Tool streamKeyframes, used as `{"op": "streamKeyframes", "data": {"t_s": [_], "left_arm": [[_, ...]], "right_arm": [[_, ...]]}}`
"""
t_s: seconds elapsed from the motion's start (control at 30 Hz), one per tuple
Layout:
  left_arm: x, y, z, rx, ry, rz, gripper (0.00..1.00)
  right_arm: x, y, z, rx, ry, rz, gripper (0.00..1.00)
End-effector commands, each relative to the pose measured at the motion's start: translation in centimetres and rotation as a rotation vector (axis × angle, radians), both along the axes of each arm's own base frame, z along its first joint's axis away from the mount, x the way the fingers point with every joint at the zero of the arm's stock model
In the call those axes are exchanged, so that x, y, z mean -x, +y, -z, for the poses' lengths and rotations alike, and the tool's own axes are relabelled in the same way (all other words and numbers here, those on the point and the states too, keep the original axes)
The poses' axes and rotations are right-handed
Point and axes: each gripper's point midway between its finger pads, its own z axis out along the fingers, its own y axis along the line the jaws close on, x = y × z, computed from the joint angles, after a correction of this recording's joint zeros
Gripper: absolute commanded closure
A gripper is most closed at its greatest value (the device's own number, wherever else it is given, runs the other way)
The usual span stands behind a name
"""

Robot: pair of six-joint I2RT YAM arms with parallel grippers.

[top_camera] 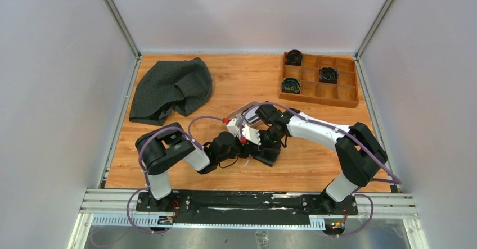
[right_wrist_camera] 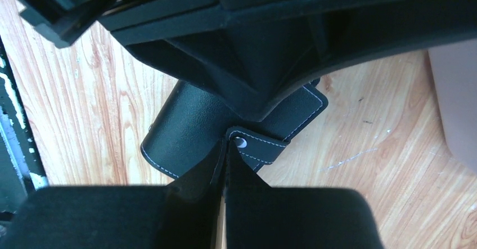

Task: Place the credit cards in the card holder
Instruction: Close the card holder at the center of the board.

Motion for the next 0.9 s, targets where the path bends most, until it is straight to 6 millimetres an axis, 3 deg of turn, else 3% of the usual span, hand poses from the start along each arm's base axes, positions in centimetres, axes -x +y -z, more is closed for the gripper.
{"op": "streamKeyframes", "data": {"t_s": [0.0,0.07,0.17,0.27,0.47,0.6,0.7,0.8,0.87], "left_arm": [[0.4,1.3,2.9,-0.085,0.040,-0.015,0.86],[0.4,1.4,2.8,-0.082,0.039,-0.016,0.86],[0.3,1.4,2.2,-0.080,0.023,-0.012,0.85],[0.2,1.3,0.8,-0.089,-0.008,-0.001,0.78],[0.2,2.1,-4.0,-0.119,-0.124,0.037,0.62],[0.6,3.5,-7.9,-0.160,-0.252,0.073,0.48],[0.6,5.8,-11.4,-0.226,-0.368,0.072,0.29],[-0.4,9.8,-15.6,-0.323,-0.474,-0.024,0.02],[-0.8,12.8,-18.8,-0.376,-0.517,-0.103,0.00]], "right_arm": [[1.7,-0.8,3.3,0.105,0.101,0.014,1.00],[1.9,-0.6,2.7,0.098,0.146,0.033,0.96],[1.6,-0.1,0.3,0.018,0.170,0.059,0.61],[1.4,-0.1,-2.6,-0.072,0.133,0.059,0.41],[0.1,-2.4,-7.9,-0.246,0.031,0.141,0.30],[-2.3,-5.7,-11.8,-0.349,-0.079,0.312,0.24],[-3.9,-8.4,-15.8,-0.438,-0.164,0.473,0.18],[-5.1,-10.8,-20.0,-0.521,-0.253,0.630,0.07],[-6.0,-12.3,-22.3,-0.529,-0.302,0.760,0.00]]}}
